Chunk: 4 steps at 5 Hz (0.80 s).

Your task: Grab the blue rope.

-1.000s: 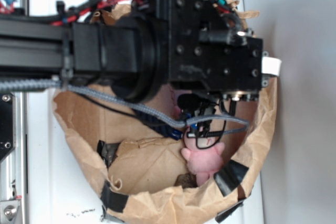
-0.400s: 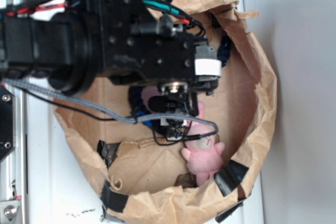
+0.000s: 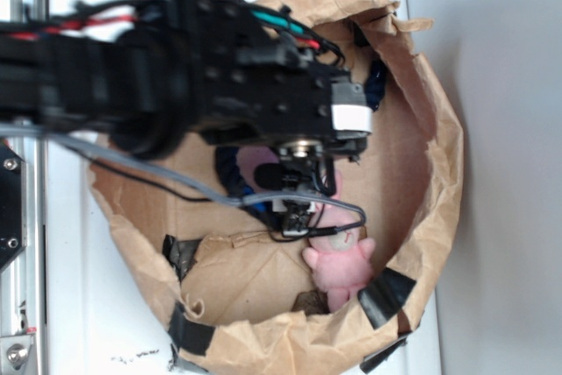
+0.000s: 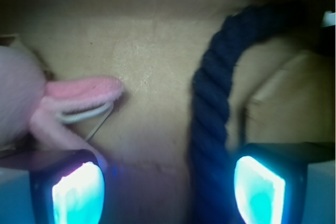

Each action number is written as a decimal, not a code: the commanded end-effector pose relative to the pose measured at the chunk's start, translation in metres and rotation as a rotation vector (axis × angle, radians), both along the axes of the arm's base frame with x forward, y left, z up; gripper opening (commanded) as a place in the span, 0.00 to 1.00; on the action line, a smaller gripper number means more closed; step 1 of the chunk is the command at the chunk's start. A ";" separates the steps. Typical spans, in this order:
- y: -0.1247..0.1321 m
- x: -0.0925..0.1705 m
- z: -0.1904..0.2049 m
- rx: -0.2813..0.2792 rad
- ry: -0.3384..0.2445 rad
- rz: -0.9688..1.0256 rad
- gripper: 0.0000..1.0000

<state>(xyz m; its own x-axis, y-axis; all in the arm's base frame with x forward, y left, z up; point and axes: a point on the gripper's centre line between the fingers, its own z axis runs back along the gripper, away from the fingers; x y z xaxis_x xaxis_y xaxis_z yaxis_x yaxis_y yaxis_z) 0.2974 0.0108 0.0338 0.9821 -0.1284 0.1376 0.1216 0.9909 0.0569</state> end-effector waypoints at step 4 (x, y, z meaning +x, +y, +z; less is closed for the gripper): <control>0.000 0.015 -0.010 -0.028 -0.100 -0.090 0.00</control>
<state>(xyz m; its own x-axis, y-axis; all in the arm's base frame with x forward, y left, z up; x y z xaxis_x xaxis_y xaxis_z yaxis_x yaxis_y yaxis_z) 0.3079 0.0144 0.0187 0.9543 -0.2031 0.2192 0.2001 0.9791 0.0358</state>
